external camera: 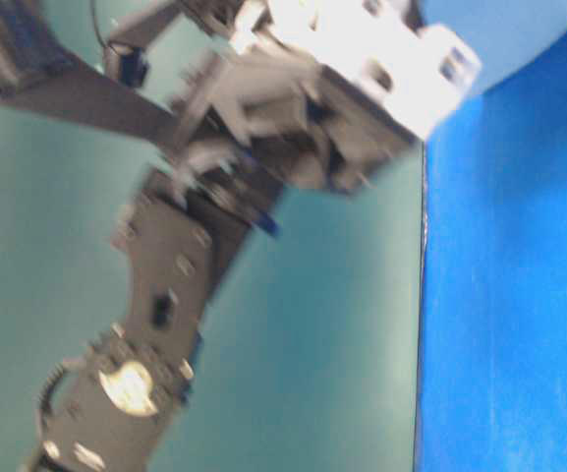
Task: Fold the light blue towel.
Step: 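Swing the towel vertical, right gripper far, left gripper near, lay it down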
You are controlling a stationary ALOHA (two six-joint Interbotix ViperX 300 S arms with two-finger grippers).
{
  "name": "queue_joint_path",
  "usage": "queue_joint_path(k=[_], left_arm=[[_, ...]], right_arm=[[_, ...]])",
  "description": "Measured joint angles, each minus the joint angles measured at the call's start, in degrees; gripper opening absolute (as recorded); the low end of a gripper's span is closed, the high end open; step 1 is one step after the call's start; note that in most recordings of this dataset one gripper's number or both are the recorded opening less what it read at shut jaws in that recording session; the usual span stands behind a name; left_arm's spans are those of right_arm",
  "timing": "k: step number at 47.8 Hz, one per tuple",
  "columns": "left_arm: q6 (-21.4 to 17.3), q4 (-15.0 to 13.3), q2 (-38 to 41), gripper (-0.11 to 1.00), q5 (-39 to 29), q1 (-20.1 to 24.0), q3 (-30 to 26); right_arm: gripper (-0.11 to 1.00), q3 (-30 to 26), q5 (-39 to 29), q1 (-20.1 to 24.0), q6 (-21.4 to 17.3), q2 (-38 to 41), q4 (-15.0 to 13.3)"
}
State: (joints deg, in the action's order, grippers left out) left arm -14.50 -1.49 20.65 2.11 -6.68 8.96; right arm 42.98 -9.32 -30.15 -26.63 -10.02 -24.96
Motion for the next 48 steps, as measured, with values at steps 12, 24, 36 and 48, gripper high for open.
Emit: queue_joint_path(k=[12, 24, 36, 48], left_arm=[[5.8, 0.0, -5.4, 0.03, 3.3, -0.2, 12.1], [6.4, -0.2, -9.0, 0.03, 6.5, -1.3, 20.0], [6.3, -0.2, -9.8, 0.03, 6.5, -1.4, 21.7], [6.3, -0.2, -9.8, 0.23, 6.0, -1.5, 21.7]], right_arm=[[0.02, -5.2, 6.9, 1.3, -0.3, 9.4, -0.1], [0.02, -9.8, 7.3, 3.3, -0.3, 13.4, -0.2], [0.02, -10.1, 7.3, 3.4, -0.4, 13.6, -0.2], [0.03, -10.1, 7.4, 3.5, -0.6, 13.6, -0.2]])
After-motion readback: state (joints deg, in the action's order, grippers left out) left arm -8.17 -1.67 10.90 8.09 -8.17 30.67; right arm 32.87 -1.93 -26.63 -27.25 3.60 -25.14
